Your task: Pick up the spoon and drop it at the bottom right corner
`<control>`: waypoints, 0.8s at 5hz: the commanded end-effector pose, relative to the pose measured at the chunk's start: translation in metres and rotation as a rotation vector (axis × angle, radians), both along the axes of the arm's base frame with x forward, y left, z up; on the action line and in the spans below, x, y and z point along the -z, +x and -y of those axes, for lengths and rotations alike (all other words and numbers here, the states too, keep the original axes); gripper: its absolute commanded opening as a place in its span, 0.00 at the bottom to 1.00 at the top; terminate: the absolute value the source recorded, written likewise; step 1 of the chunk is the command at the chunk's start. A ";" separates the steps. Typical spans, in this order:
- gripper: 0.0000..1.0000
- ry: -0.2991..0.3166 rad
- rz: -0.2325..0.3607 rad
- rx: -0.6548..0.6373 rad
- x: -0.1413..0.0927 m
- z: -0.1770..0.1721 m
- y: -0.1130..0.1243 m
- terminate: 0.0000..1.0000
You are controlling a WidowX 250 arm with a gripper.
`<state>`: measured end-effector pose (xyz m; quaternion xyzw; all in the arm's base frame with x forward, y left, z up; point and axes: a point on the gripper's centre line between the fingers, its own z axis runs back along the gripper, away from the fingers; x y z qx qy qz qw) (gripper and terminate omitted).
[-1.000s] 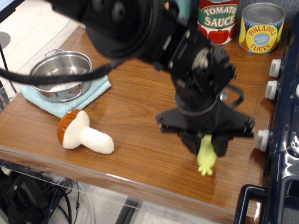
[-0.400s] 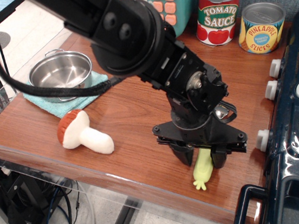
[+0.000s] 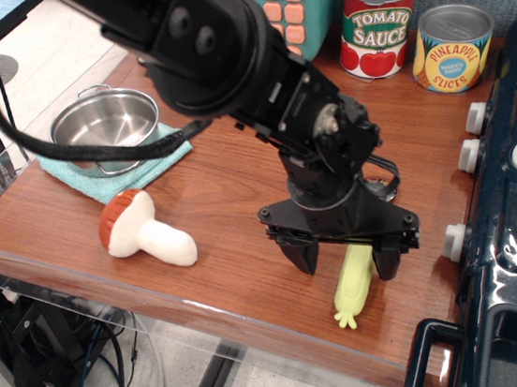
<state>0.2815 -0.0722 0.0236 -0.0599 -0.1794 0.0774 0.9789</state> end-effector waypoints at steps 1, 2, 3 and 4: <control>1.00 -0.069 0.180 -0.013 -0.073 -0.036 0.007 0.00; 1.00 -0.101 0.220 -0.031 -0.104 -0.043 0.008 0.00; 1.00 -0.101 0.220 -0.031 -0.104 -0.043 0.008 0.00; 1.00 -0.101 0.220 -0.031 -0.104 -0.043 0.008 0.00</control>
